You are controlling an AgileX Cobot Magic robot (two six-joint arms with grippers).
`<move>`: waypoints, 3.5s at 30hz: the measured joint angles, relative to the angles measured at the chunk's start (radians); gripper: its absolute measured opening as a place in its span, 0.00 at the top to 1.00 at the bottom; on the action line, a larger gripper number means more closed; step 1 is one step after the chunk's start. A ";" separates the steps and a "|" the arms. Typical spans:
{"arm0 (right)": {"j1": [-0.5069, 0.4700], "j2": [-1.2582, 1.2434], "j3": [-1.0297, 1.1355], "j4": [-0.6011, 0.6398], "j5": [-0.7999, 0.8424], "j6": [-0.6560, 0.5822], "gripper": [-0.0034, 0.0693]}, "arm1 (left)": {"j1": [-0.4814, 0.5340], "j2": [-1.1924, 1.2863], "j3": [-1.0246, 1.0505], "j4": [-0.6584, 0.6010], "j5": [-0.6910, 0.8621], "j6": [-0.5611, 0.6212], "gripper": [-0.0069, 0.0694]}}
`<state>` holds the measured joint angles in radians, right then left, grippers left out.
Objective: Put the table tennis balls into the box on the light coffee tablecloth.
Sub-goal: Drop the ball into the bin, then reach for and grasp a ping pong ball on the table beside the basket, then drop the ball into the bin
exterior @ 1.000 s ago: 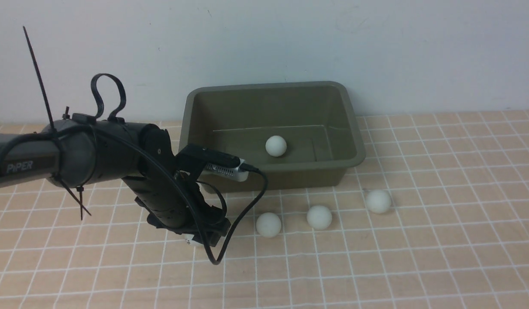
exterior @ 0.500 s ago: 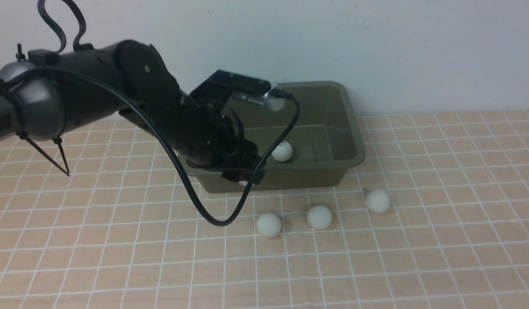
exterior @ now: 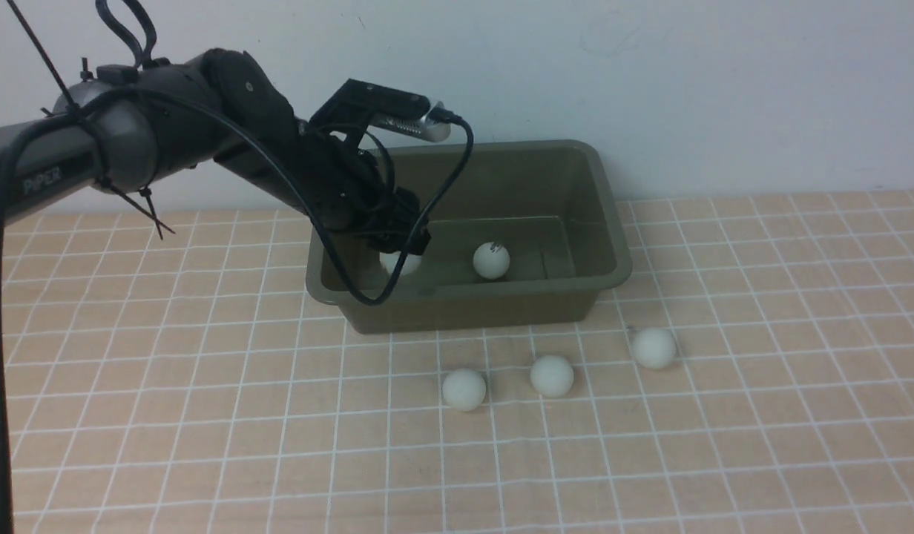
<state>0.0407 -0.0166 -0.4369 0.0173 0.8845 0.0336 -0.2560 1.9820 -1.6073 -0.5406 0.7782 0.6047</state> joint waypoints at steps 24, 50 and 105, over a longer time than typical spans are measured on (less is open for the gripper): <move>0.000 0.000 0.000 -0.034 -0.001 0.000 0.71 | -0.033 -0.279 -0.216 0.144 0.466 -0.375 1.00; 0.000 0.000 0.000 -0.037 0.000 0.000 0.71 | -0.370 -0.379 0.500 0.478 -0.120 -0.373 0.88; 0.000 0.000 0.000 -0.017 -0.007 0.001 0.71 | -0.191 -0.223 0.336 0.412 -0.538 -0.314 0.50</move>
<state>0.0407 -0.0166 -0.4369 0.0000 0.8771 0.0346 -0.4468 1.7594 -1.2714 -0.1288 0.2400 0.2905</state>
